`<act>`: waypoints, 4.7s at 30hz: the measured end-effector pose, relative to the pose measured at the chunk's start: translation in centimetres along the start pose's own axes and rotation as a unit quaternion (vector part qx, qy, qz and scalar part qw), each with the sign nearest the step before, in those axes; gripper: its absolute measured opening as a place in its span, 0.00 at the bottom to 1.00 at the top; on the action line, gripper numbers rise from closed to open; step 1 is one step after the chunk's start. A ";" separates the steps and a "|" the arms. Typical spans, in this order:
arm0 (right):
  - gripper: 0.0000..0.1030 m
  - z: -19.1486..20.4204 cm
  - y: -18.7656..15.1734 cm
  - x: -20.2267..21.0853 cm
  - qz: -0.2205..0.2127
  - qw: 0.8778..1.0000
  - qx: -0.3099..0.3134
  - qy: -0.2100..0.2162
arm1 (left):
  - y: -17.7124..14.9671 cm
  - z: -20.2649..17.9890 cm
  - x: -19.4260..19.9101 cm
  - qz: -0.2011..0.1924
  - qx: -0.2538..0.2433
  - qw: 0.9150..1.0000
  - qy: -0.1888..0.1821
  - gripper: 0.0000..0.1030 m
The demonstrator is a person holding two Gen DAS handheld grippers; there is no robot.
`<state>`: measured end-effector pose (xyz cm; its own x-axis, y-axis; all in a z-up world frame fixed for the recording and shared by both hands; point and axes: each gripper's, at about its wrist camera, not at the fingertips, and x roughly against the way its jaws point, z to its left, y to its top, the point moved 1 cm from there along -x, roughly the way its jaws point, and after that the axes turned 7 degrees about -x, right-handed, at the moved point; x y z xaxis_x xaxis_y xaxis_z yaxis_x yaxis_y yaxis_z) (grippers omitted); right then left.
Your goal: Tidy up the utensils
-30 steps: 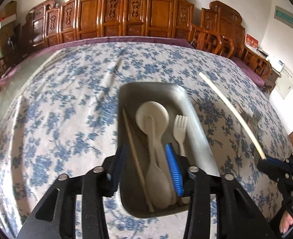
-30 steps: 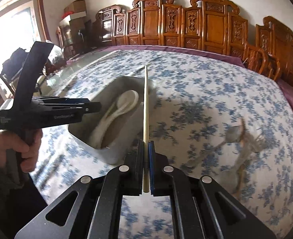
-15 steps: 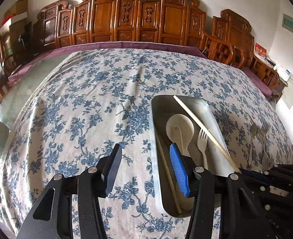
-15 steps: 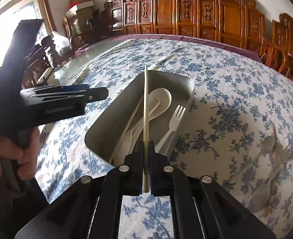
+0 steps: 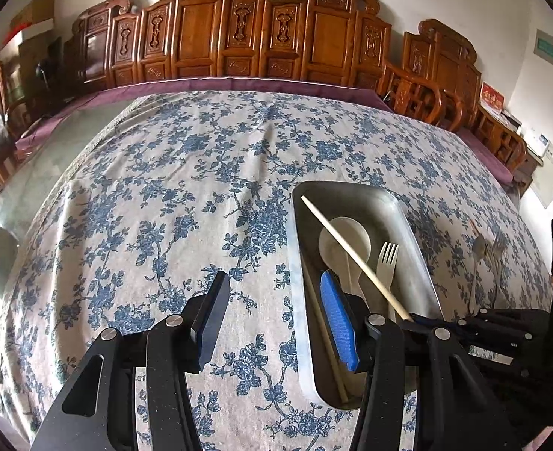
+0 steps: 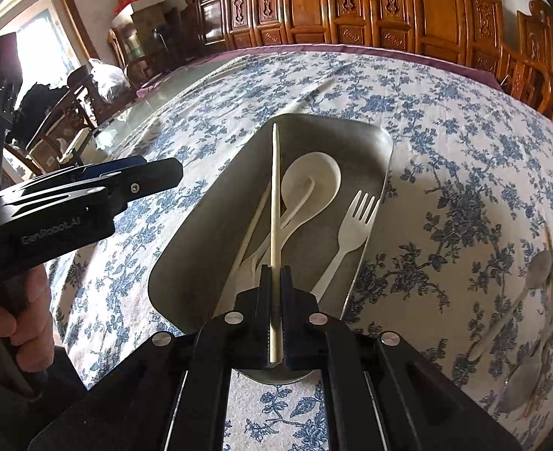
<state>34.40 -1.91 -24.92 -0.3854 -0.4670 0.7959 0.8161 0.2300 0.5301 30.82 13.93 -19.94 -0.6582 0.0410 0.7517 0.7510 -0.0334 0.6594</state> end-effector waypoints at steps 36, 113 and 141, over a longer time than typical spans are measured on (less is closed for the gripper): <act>0.16 -19.6 -5.8 12.3 -0.076 0.983 -0.050 -0.157 | 0.4 -14.2 0.9 -0.033 -0.081 0.992 -0.095 0.59; 0.05 -23.3 -6.0 11.2 -0.082 0.987 -0.126 -0.054 | 4.4 -23.4 -11.3 0.040 -0.100 0.988 -0.109 0.45; 0.05 -23.5 -6.0 11.3 -0.085 0.986 -0.138 -0.046 | 5.9 -26.6 -13.1 0.049 -0.145 0.983 -0.101 0.00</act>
<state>35.32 -28.66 -25.97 -0.5541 -0.3968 0.7318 0.8172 -0.0919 0.5689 42.50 -13.35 -25.67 -0.5367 0.2206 0.8144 0.7447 -0.3300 0.5801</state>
